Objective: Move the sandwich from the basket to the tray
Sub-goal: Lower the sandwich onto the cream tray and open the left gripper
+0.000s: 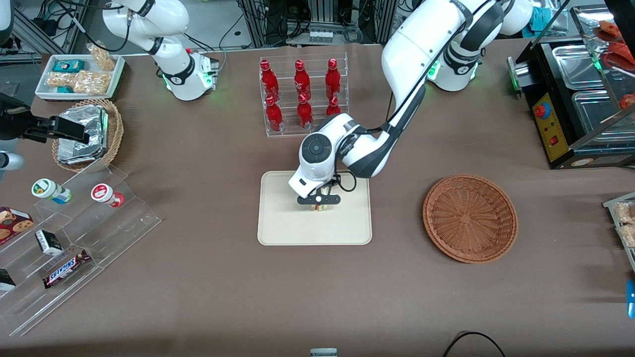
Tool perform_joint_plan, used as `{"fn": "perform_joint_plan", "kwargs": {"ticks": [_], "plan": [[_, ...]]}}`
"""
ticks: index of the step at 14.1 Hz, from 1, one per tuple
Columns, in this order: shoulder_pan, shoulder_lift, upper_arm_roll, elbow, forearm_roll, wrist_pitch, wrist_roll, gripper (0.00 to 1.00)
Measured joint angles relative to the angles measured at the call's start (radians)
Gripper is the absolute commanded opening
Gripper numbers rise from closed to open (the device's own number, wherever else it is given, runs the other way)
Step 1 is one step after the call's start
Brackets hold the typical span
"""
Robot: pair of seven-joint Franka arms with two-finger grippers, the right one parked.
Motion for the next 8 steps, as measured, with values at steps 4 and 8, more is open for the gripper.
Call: {"fn": "perform_joint_plan", "kwargs": {"ticks": [4,8], "plan": [[0.0,0.003,0.009,0.025,0.0,0.001,-0.005,1.0],[0.006,-0.016,0.02,0.081,0.0,-0.001,-0.008,1.0]]}}
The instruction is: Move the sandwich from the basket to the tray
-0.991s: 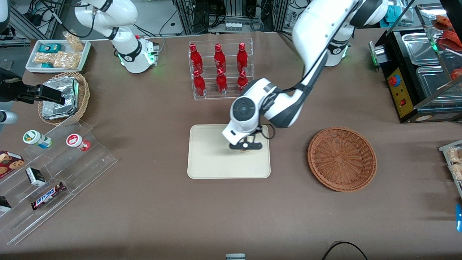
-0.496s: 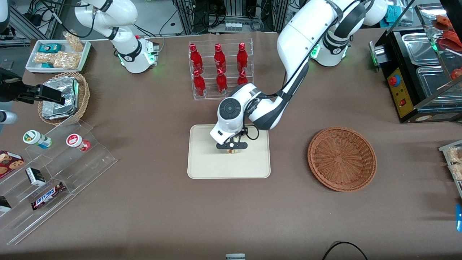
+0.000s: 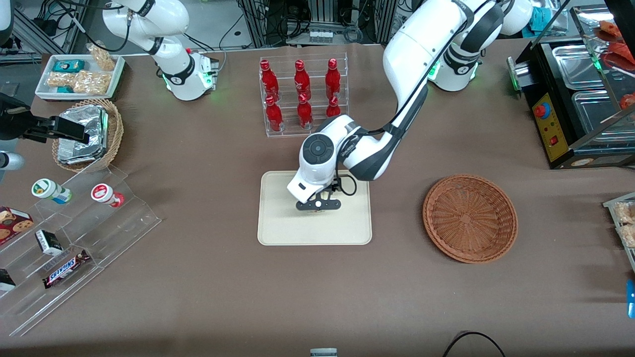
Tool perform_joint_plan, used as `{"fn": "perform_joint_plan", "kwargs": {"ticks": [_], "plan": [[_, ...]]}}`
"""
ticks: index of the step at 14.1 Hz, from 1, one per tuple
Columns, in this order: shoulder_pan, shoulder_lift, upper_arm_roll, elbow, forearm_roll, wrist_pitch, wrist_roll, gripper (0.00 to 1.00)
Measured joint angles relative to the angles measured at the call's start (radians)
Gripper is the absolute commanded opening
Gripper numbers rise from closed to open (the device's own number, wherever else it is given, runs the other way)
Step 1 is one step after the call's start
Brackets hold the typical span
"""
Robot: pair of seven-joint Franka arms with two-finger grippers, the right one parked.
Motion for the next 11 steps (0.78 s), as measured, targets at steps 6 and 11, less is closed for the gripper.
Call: {"fn": "perform_joint_plan", "kwargs": {"ticks": [6,11], "plan": [[0.035,-0.148,0.04,0.02,0.0,-0.127,-0.006,1.0],[0.17,-0.302,0.042,0.019,0.0,-0.345,0.069,1.0]]}}
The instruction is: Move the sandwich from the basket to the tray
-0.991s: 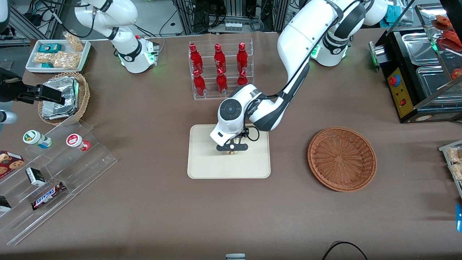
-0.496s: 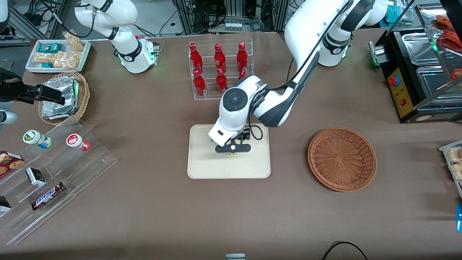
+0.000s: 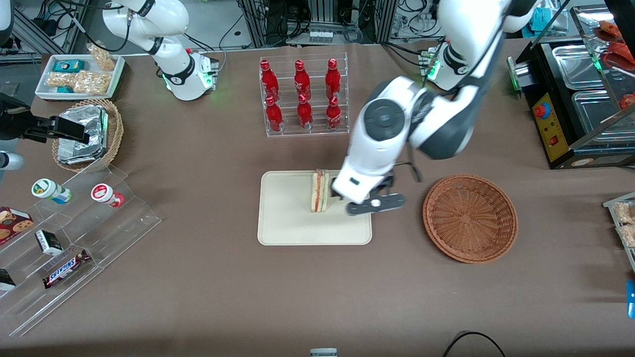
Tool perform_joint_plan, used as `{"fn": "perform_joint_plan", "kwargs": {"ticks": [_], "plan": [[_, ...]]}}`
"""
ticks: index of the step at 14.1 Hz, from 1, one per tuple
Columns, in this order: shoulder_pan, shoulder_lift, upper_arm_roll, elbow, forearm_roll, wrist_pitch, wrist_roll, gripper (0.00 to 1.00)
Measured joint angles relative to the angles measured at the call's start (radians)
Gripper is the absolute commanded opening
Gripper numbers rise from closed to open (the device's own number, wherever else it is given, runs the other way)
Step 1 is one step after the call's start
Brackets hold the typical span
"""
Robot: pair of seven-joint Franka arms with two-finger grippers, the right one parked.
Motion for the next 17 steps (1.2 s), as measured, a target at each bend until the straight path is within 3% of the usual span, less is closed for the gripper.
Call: {"fn": "perform_joint_plan", "kwargs": {"ticks": [5,11,17], "plan": [[0.152,-0.103,0.006,-0.002,0.003,-0.209,0.176,1.0],[0.369,-0.209,0.01,-0.002,0.006,-0.402,0.527,1.0],[0.41,-0.261,0.007,-0.005,0.06,-0.456,0.604,1.0]]}}
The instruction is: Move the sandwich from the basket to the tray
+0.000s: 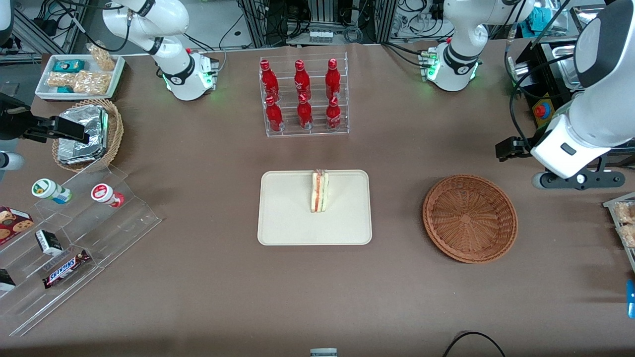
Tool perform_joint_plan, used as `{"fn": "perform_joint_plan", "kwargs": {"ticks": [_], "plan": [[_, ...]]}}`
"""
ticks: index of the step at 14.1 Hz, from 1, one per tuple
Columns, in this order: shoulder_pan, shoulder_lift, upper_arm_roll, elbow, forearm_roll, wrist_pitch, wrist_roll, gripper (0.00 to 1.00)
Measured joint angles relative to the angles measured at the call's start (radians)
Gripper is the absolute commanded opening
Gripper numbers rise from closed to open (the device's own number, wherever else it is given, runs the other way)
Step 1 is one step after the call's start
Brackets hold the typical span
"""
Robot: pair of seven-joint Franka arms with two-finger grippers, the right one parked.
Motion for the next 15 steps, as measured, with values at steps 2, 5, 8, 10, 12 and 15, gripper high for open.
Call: {"fn": "perform_joint_plan", "kwargs": {"ticks": [2,5,8,10,12,15], "plan": [[0.0,-0.016,0.003,0.0,0.005,-0.031,0.013,1.0],[0.002,-0.046,0.043,0.0,0.009,-0.073,0.08,1.0],[0.003,-0.084,0.06,-0.028,0.009,-0.093,0.089,1.0],[0.002,-0.124,0.059,-0.078,0.009,-0.087,0.089,1.0],[0.001,-0.144,0.058,-0.097,0.007,-0.079,0.091,1.0],[-0.001,-0.142,0.053,-0.098,0.007,-0.066,0.095,1.0]]}}
